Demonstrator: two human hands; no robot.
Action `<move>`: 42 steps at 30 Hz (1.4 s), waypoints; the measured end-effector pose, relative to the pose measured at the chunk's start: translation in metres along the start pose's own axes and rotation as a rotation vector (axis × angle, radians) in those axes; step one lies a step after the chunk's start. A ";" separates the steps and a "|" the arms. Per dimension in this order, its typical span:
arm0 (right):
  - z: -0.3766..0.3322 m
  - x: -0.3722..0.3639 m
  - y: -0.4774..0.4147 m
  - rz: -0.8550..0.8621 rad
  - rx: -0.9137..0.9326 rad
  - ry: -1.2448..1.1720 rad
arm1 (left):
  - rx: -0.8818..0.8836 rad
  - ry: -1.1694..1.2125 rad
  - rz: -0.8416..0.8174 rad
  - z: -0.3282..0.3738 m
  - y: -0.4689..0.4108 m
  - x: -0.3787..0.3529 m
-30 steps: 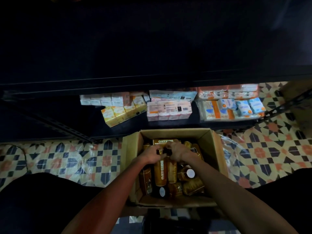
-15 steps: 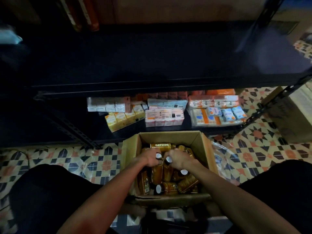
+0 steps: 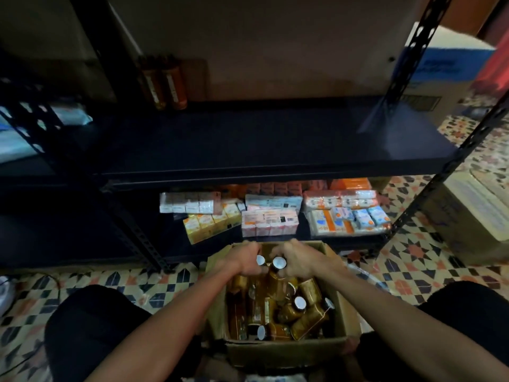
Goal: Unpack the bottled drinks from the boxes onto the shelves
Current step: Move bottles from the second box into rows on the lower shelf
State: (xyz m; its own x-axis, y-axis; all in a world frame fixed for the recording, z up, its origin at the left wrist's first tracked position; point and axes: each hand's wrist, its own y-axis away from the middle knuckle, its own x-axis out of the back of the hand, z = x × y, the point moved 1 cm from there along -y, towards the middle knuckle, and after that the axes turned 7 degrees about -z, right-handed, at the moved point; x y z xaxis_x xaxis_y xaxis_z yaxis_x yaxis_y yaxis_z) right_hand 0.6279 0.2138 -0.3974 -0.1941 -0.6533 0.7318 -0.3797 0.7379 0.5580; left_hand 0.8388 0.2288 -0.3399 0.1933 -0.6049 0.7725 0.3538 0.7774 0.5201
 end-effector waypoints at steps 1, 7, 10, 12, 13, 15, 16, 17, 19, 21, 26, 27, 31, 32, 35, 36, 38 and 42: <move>0.000 0.010 0.007 0.035 -0.001 -0.027 | -0.022 0.006 0.018 0.004 0.005 0.014; -0.090 0.121 0.093 0.237 0.252 0.027 | -0.109 0.073 0.224 0.021 0.035 0.090; -0.100 0.160 0.109 0.308 0.308 0.001 | -0.105 0.054 0.340 0.034 0.055 0.133; -0.111 0.188 0.121 0.387 0.372 -0.022 | -0.112 0.032 0.422 0.043 0.067 0.161; -0.118 0.200 0.128 0.432 0.401 -0.011 | -0.125 0.030 0.461 0.048 0.074 0.174; -0.127 0.222 0.137 0.484 0.437 -0.020 | -0.151 0.031 0.527 0.056 0.086 0.199; -0.129 0.234 0.139 0.508 0.450 -0.015 | -0.161 0.036 0.555 0.059 0.091 0.210; -0.133 0.244 0.144 0.531 0.471 -0.015 | -0.172 0.045 0.581 0.062 0.095 0.221; -0.141 0.263 0.150 0.587 0.495 -0.038 | -0.190 0.077 0.628 0.067 0.100 0.242; -0.146 0.280 0.151 0.653 0.509 -0.070 | -0.212 0.124 0.667 0.071 0.103 0.261; -0.153 0.303 0.142 0.791 0.490 -0.162 | -0.231 0.165 0.662 0.074 0.092 0.299; -0.154 0.302 0.137 0.800 0.481 -0.179 | -0.205 0.150 0.641 0.072 0.085 0.301; -0.156 0.302 0.114 0.822 0.427 -0.270 | -0.086 0.133 0.581 0.066 0.062 0.304; -0.156 0.302 0.109 0.824 0.411 -0.300 | -0.067 0.137 0.577 0.066 0.059 0.304; -0.155 0.302 0.099 0.827 0.384 -0.395 | -0.039 0.127 0.609 0.067 0.055 0.305; -0.155 0.303 0.096 0.826 0.379 -0.401 | -0.028 0.103 0.616 0.067 0.055 0.307; -0.152 0.305 0.094 0.789 0.370 -0.355 | 0.012 0.000 0.592 0.066 0.058 0.312; -0.150 0.315 0.095 0.713 0.367 -0.234 | -0.048 -0.129 0.533 0.066 0.073 0.333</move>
State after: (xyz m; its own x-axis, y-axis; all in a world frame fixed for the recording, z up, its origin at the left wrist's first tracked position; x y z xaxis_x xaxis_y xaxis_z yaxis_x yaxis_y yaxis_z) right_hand 0.6664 0.1035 -0.0546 -0.6668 -0.0989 0.7387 -0.3577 0.9120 -0.2007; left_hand 0.8684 0.0953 -0.0206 0.2440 -0.1013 0.9645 0.2793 0.9597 0.0301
